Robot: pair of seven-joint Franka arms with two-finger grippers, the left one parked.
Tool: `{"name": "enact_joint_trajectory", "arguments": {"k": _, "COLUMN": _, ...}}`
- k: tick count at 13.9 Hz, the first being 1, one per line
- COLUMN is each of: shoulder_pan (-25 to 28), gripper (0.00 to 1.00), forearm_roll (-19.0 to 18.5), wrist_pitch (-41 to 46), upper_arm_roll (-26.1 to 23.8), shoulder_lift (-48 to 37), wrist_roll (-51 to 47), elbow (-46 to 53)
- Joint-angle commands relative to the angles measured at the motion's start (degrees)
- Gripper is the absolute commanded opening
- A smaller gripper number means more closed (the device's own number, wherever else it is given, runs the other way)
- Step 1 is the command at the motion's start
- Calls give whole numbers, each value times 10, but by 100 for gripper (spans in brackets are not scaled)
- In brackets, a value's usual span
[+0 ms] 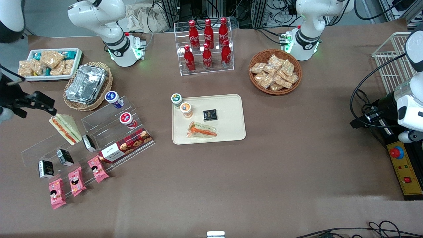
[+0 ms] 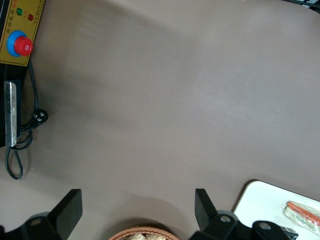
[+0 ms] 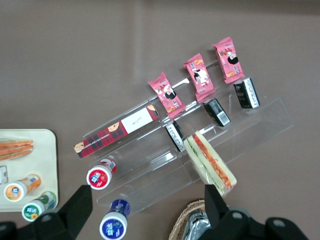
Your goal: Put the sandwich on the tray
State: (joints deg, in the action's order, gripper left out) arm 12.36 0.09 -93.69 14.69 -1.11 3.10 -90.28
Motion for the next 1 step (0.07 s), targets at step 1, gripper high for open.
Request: {"name": "enact_joint_trajectory", "arguments": {"k": 1, "shoulder_pan": -12, "gripper": 100, "forearm_roll": 4, "wrist_pitch": 6, "upper_arm_roll": -5, "shoulder_lift": -11, "wrist_roll": -12, "elbow": -10}}
